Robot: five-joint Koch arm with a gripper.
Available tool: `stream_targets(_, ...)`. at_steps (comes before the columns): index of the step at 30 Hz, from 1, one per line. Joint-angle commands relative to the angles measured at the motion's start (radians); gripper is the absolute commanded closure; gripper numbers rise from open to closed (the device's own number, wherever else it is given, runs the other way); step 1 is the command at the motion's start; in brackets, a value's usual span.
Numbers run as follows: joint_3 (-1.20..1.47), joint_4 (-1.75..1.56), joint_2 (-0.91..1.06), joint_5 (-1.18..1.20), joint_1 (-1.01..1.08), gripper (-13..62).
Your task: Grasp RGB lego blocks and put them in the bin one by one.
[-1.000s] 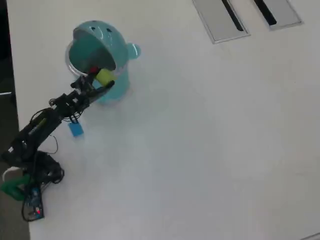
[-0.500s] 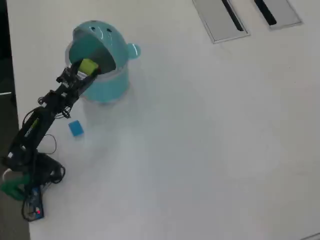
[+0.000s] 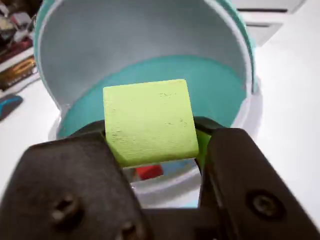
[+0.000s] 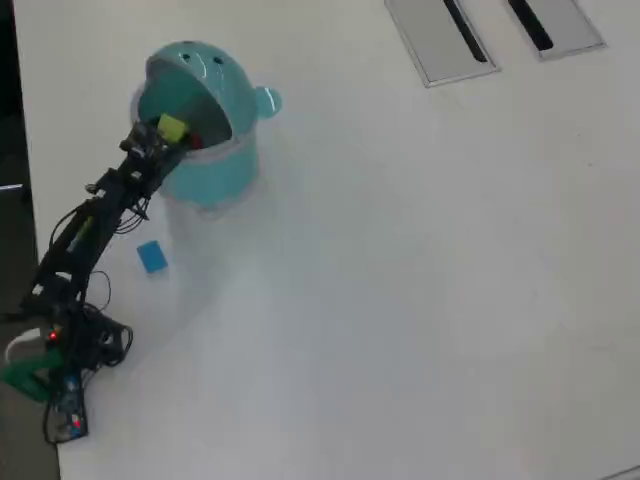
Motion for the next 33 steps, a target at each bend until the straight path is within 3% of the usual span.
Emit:
stream_targets(1, -0.109, -0.092, -0.008, -0.023, -0.020, 40.1)
stream_targets(6, -0.265, -0.094, -0.150, -0.114, -0.057, 39.3)
stream_targets(9, -0.293, -0.084, -0.176, -0.190, -0.055, 27.1)
stream_targets(13, -0.287, -0.081, -0.163, -0.212, -0.055, 22.4)
stream_targets(26, -0.273, 0.225, 0.052, -0.202, -0.032, 20.5)
stream_targets(33, -0.144, 0.288, 0.227, -0.322, -0.021, 20.5)
